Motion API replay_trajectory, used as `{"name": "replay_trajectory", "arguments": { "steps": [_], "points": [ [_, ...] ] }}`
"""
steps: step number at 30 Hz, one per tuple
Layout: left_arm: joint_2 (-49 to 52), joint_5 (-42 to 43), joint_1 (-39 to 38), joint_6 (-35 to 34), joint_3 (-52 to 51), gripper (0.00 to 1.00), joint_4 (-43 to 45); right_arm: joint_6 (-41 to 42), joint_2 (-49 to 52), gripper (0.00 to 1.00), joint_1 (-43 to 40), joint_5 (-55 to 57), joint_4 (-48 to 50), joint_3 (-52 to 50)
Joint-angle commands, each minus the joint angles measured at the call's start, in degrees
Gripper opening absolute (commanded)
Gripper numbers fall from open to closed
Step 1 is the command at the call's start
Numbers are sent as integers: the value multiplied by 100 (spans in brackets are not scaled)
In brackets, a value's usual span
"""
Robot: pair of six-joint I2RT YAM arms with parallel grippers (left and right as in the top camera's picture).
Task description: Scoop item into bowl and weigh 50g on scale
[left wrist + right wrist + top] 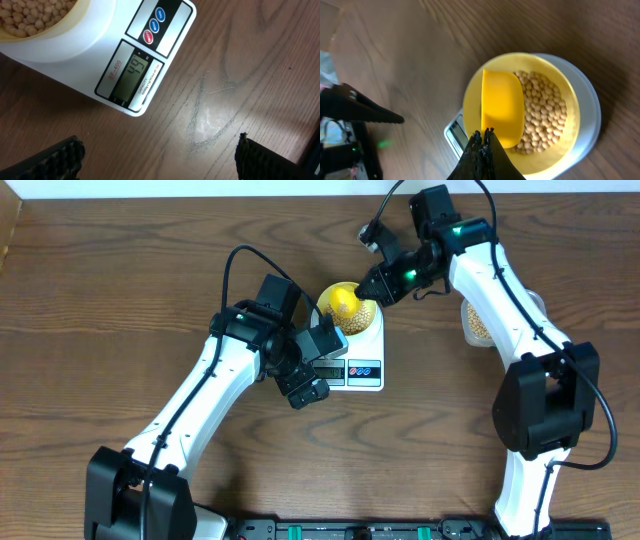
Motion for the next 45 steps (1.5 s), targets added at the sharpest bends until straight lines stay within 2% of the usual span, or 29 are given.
{"name": "replay_trajectory", "arguments": {
  "steps": [1,8,13,30,45],
  "points": [
    [37,31,20,37,-13,98,-13,57,-153,1,-151,-621,90,-26],
    [37,31,20,37,-13,98,-13,254,-153,1,-424,-866,120,-22],
    [37,31,20,35,-13,98,-13,251,-155,1,-542,-1587,173,-11],
    [37,31,20,35,-13,98,-13,273,-155,1,-935,-1414,-140,999],
    [37,31,20,35,-13,98,-13,114,-155,1,-938,-844,-109,1108]
  ]
}}
